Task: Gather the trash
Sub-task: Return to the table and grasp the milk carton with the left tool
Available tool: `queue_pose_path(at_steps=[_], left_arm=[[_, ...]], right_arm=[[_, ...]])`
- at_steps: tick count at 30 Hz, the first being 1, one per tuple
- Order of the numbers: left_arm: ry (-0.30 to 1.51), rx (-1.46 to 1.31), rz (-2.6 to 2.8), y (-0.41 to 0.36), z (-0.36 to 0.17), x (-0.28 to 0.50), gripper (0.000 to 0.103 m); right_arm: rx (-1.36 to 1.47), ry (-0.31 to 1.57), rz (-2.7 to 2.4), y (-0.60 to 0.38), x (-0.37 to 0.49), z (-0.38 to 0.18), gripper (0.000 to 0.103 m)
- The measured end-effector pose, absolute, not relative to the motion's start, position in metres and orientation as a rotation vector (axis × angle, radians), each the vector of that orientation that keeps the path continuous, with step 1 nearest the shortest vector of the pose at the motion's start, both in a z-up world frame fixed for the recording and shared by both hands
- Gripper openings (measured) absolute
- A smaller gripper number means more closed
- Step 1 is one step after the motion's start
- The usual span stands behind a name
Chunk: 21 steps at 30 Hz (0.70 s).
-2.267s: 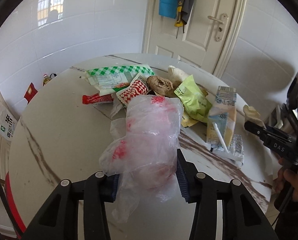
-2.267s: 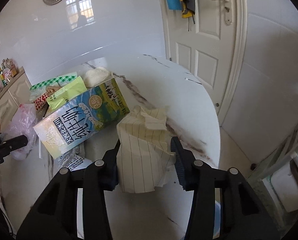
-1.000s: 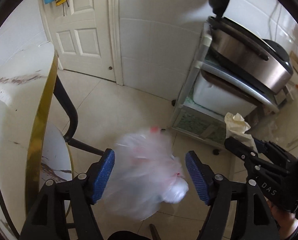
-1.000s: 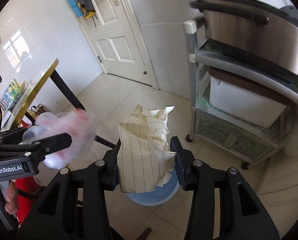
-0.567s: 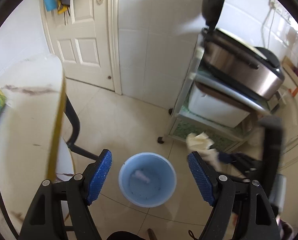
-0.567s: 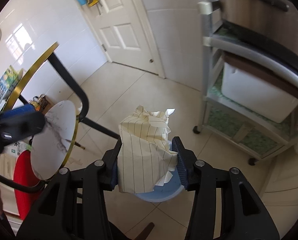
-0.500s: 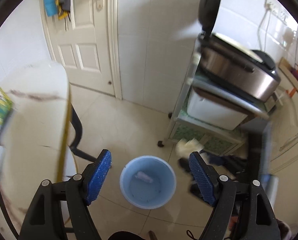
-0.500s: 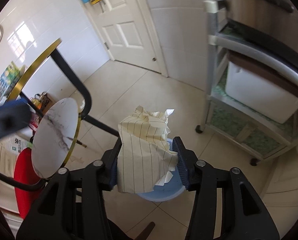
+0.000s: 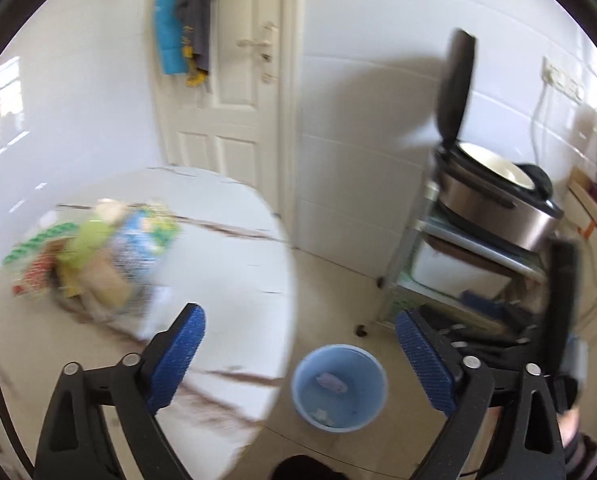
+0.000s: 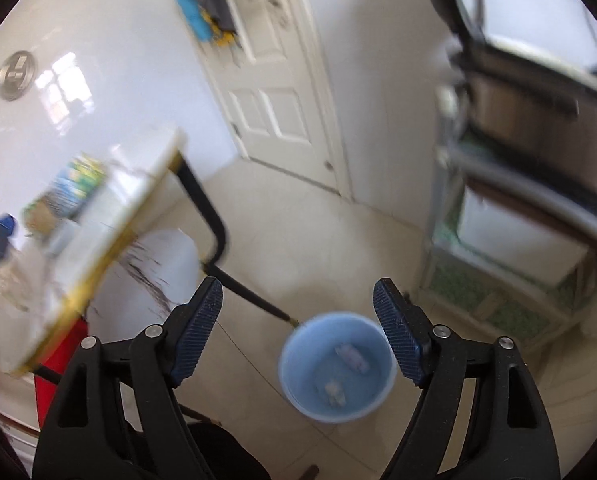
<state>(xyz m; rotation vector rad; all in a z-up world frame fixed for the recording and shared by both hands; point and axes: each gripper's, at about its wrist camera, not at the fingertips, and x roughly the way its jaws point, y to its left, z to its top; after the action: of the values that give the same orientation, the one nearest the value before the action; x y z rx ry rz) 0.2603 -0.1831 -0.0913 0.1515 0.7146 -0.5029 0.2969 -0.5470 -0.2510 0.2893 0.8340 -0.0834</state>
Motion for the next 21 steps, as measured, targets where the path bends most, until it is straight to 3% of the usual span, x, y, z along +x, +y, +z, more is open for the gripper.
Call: queue_pose_path(at_steps=[2,8,21], left_arm=[[0.696,0.136,-0.463,-0.157,-0.085,0.254,0.097],[0.683,0.07,-0.369,-0.092,-0.073,0.255,0.1],[0.803,0.01,-0.291,-0.067,-0.083,0.341,0.1]], right_arm=[[0.253,0.791,-0.058,-0.529,0.298,-0.23,0.088],[0.158,0.719,0.051,-0.462,0.315,-0.186,0.088],[0.05,0.785,0.132,-0.368,0.383,-0.196,0.088]])
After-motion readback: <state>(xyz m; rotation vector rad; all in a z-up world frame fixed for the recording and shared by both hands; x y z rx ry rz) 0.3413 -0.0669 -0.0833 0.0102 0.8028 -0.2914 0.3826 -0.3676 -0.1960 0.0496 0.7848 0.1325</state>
